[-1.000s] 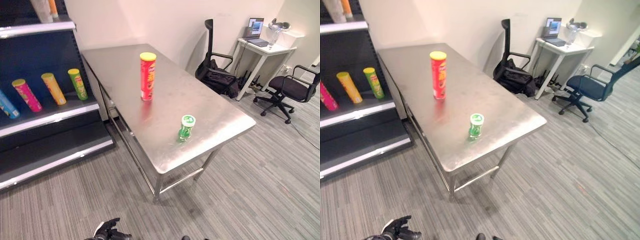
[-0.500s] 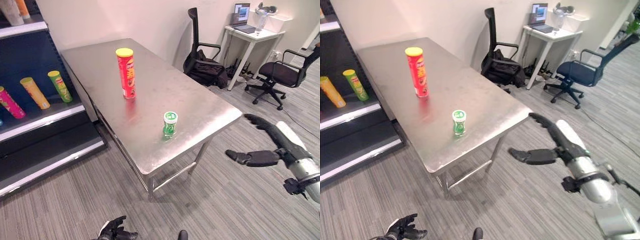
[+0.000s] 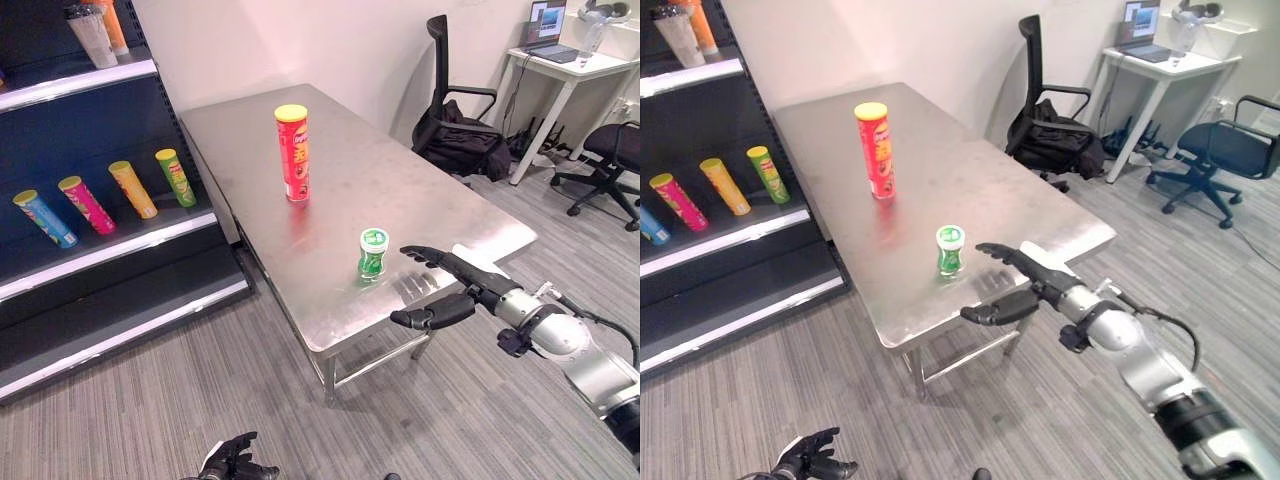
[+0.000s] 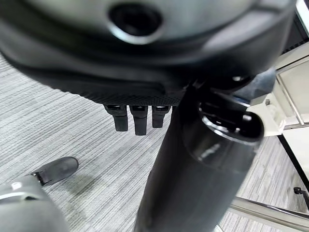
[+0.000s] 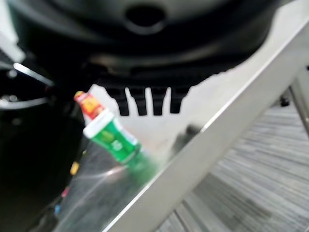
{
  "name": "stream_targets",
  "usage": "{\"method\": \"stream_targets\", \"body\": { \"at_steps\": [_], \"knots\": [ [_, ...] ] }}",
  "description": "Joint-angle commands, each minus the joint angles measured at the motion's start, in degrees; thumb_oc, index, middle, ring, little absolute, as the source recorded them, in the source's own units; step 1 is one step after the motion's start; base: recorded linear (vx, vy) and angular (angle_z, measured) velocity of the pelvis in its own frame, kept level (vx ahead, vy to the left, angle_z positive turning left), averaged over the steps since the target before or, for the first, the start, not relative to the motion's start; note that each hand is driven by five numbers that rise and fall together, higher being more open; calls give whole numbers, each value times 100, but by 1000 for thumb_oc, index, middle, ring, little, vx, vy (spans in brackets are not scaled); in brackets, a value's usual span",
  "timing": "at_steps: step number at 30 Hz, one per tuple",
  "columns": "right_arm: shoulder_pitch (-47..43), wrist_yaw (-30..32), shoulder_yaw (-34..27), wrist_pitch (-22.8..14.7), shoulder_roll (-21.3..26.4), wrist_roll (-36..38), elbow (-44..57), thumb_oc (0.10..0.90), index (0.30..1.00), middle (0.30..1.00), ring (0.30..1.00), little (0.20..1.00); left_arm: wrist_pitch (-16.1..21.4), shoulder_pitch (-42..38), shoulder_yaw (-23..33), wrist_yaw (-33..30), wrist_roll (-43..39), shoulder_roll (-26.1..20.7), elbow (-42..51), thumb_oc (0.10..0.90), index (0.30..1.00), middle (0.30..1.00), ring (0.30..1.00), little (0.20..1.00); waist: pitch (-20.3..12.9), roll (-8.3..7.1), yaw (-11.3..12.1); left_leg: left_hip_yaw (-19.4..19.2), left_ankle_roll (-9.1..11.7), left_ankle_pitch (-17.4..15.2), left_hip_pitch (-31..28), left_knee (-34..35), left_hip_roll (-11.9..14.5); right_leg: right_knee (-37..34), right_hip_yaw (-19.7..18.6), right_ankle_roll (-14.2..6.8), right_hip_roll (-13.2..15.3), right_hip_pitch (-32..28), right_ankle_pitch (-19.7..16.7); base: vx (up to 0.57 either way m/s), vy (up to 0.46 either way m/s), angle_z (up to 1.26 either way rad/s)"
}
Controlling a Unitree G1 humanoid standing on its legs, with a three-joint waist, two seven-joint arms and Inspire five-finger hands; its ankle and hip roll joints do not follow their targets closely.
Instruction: Put the goods on the table back onto the shelves and tidy them up.
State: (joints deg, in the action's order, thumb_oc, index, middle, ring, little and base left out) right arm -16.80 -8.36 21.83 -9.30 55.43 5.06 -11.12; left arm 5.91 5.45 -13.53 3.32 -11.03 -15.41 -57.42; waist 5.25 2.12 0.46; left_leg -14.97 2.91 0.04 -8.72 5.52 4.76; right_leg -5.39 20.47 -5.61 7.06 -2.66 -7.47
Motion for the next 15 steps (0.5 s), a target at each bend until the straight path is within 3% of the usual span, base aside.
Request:
{"method": "stream_targets", "body": {
  "at_steps": [1,15],
  "knots": [
    [-808,469,-31,-303,-180,-90,14,800,900,900,900,900,194,-269,-101,-17,-20,-293,84,800,900,900,900,900,-154,-432,44,-264,281,109,118,-52,194,46,-71,-445,446,-456,390,5,-15,3],
    [-1466,915,247,-140,-735,-538,-908,800,900,900,900,900,179,-208,-159,-76,-52,-344,235,800,900,900,900,900,-132,-463,188,-166,274,132,221,-52,210,45,77,-438,460,-446,373,5,-8,7]
  ]
}}
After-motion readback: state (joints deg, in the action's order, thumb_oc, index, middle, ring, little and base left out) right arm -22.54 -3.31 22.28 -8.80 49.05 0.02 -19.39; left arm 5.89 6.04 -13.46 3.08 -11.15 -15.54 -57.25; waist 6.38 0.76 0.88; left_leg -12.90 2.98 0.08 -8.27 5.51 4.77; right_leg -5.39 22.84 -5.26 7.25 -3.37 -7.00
